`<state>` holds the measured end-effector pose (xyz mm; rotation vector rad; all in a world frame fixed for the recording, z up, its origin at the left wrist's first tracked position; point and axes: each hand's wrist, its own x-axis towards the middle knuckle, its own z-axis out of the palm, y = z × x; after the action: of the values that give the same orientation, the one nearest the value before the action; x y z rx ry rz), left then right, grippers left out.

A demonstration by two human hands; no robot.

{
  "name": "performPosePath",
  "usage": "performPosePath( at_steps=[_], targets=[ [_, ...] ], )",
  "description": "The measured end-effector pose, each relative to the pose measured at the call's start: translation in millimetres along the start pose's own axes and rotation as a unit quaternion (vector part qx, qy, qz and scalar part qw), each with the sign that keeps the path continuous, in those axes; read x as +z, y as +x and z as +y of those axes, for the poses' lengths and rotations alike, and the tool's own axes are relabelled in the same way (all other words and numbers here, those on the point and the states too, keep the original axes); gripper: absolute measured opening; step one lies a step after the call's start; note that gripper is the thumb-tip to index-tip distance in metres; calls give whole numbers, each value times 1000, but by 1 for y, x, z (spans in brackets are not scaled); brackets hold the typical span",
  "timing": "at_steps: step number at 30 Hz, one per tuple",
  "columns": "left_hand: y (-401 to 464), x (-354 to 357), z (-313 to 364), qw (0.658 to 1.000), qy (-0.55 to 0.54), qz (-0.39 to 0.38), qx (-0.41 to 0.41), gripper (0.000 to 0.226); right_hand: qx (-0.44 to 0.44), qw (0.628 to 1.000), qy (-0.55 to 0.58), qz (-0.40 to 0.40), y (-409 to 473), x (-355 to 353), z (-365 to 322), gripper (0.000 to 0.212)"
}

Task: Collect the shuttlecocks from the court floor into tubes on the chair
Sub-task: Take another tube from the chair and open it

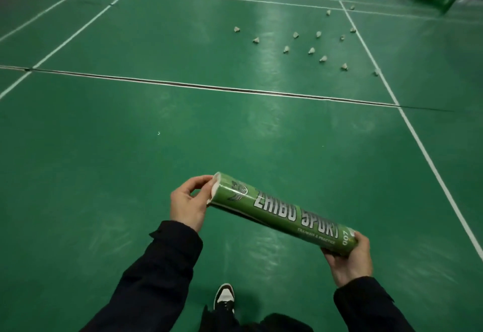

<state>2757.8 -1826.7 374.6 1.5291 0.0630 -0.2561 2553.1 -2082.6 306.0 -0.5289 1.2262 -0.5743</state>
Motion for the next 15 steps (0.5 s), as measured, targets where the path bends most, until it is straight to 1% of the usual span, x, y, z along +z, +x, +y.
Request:
performPosePath(
  at_steps=[1,3,5,8,10,12,15],
  targets=[
    [12,6,9,999,20,-5,36,12,7,1000,7,-1,3,8,0,42],
    [34,17,23,996,47,-15,77,14,15,1000,14,6,11,23,0,36],
    [49,25,31,994,54,-52,76,12,19,999,25,23,17,32,1,36],
    [69,33,35,990,48,-121,55,15,19,998,35,42,30,39,-3,45],
    [83,39,35,986,72,-141,53,11,17,998,34,48,39,44,-9,46],
    [99,41,32,980,139,-131,60,11,9,998,32,57,47,49,-15,45],
    [120,44,21,949,291,-104,68,17,-17,998,10,66,59,62,-28,33]
  ],
)
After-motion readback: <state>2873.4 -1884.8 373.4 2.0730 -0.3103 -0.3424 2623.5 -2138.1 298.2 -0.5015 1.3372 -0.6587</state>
